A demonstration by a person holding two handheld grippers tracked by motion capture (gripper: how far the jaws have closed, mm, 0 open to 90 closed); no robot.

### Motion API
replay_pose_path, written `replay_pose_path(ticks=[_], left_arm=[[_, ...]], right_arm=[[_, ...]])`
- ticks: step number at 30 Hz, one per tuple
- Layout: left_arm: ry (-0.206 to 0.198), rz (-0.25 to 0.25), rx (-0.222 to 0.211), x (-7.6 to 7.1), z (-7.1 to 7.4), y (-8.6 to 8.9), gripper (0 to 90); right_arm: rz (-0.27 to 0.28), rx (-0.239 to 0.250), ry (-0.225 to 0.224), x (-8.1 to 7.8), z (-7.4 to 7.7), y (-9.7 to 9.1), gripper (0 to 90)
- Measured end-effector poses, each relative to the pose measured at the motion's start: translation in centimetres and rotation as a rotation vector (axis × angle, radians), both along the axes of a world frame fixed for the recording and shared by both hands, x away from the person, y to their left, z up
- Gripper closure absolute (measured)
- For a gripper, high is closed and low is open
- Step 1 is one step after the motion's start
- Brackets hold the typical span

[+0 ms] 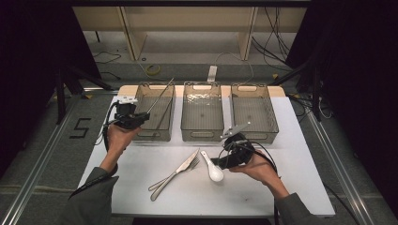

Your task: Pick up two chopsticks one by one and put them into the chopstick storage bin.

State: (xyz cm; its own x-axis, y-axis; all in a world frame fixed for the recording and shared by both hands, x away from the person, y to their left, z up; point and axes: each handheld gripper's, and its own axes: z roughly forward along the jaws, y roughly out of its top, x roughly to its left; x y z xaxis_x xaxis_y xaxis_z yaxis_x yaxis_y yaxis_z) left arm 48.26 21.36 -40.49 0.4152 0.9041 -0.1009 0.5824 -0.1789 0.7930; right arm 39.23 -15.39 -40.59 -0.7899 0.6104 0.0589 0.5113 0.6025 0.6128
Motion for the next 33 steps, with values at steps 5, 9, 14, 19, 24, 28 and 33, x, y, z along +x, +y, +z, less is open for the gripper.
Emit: replay_pose_path(ticks=[5, 9, 14, 19, 24, 28, 33], left_arm=[[0.022, 0.017, 0.011, 0.9, -0.3, 0.0, 83.1], [0.048, 0.039, 0.012, 1.6, -0.7, 0.3, 83.1], [0.072, 0.053, 0.017, 2.1, -1.2, 0.5, 83.0], [0.089, 0.069, 0.022, 2.6, -1.5, 0.5, 82.8], [0.110, 0.081, 0.028, 3.2, -1.8, 0.6, 82.5], [0.108, 0.088, 0.020, 3.4, -1.9, 0.7, 79.1], [0.092, 0.080, -0.002, 3.0, -1.5, 0.8, 66.5]], right_arm=[[0.008, -0.002, -0.002, 0.0, 0.0, 0.1, 30.0], [0.008, -0.003, 0.000, 0.0, 0.0, 0.1, 30.0], [0.016, 0.009, 0.002, 0.0, 0.0, 0.1, 30.1], [0.019, 0.007, 0.002, -0.1, 0.0, 0.2, 30.1], [0.023, 0.009, 0.005, -0.1, 0.0, 0.2, 30.2], [0.023, 0.010, 0.008, -0.1, 0.0, 0.2, 30.1], [0.025, 0.015, 0.010, 0.0, 0.0, 0.1, 30.2]])
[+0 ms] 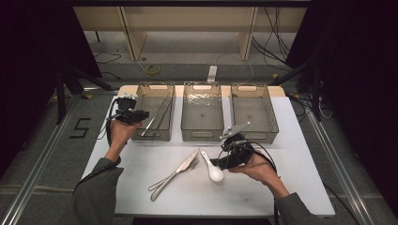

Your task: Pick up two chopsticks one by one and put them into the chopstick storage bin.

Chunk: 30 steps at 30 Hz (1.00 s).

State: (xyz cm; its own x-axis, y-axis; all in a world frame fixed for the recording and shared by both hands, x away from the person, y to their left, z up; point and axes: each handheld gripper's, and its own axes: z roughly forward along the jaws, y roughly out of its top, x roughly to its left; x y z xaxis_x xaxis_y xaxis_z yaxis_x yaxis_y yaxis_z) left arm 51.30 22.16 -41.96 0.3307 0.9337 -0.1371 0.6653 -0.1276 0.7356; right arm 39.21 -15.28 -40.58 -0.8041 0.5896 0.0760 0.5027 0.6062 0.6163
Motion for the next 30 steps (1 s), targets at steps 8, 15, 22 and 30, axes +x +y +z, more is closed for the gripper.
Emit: replay_pose_path(ticks=[8, 15, 22, 30], left_arm=[[-0.023, -0.033, -0.085, -3.3, 1.2, -0.3, 39.3], [-0.078, -0.086, -0.119, -5.7, 2.1, -0.8, 28.0], [-0.073, -0.136, -0.137, -7.0, 1.0, -1.5, 23.1], [-0.101, -0.179, -0.172, -8.3, 0.7, -2.1, 19.3]], right_arm=[[-0.011, -0.012, -0.003, 0.2, -0.1, 0.1, 30.2], [-0.021, -0.008, -0.004, 0.4, -0.2, 0.2, 30.1], [-0.029, -0.018, -0.003, 0.6, -0.4, 0.3, 30.1], [-0.040, -0.012, 0.008, 1.0, -0.7, 0.4, 30.4]])
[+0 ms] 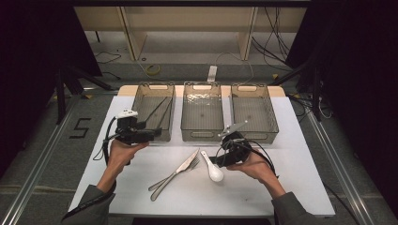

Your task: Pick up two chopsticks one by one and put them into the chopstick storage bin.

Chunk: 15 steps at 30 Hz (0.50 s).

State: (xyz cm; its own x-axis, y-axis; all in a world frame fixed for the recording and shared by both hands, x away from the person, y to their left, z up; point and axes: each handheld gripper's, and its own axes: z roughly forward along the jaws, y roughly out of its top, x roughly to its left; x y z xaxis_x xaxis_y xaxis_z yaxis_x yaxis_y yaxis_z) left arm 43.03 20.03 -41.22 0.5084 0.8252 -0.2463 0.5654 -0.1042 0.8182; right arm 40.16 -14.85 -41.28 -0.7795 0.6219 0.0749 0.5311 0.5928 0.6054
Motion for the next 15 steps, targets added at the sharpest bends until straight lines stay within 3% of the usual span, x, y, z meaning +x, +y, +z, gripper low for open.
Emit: replay_pose_path(ticks=[15], left_arm=[[-0.035, -0.050, -0.039, -3.7, -0.6, -0.5, 15.7]], right_arm=[[-0.011, -0.001, 0.030, 1.0, -0.9, 0.4, 31.1]])
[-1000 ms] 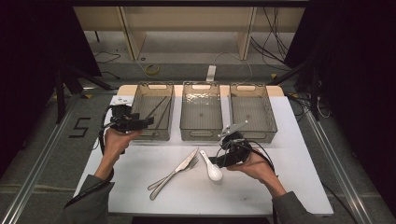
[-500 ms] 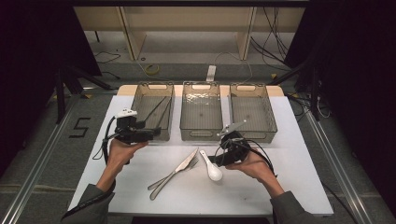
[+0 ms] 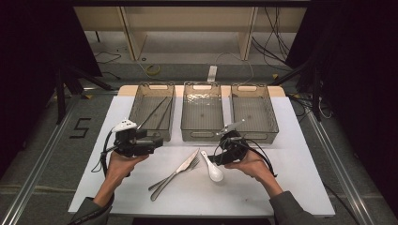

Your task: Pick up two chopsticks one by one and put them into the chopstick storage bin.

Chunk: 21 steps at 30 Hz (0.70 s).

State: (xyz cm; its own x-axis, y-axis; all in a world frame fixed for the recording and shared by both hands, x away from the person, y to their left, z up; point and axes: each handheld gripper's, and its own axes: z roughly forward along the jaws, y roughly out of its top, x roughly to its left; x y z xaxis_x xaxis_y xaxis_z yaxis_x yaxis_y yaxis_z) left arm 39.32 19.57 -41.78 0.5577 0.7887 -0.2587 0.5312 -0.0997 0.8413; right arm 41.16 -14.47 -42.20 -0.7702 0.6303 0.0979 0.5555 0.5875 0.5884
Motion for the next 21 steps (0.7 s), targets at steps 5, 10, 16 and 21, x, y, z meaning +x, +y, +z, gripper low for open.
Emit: replay_pose_path(ticks=[5, 10, 16, 21], left_arm=[[-0.025, -0.024, -0.005, -1.0, 0.2, -0.1, 15.6], [-0.051, -0.035, -0.009, -1.6, 0.3, -0.1, 15.4], [-0.049, -0.060, 0.025, -2.1, 0.1, -0.5, 15.1], [-0.051, -0.070, 0.034, -2.7, 0.1, -0.7, 15.1]], right_arm=[[0.001, -0.006, 0.011, 0.2, -0.3, 0.4, 31.1], [-0.012, -0.020, 0.030, 0.4, -0.6, 0.7, 31.1], [-0.017, -0.035, 0.044, 0.8, -1.0, 0.9, 31.8], [-0.008, -0.049, 0.058, 1.0, -1.4, 1.4, 32.9]])
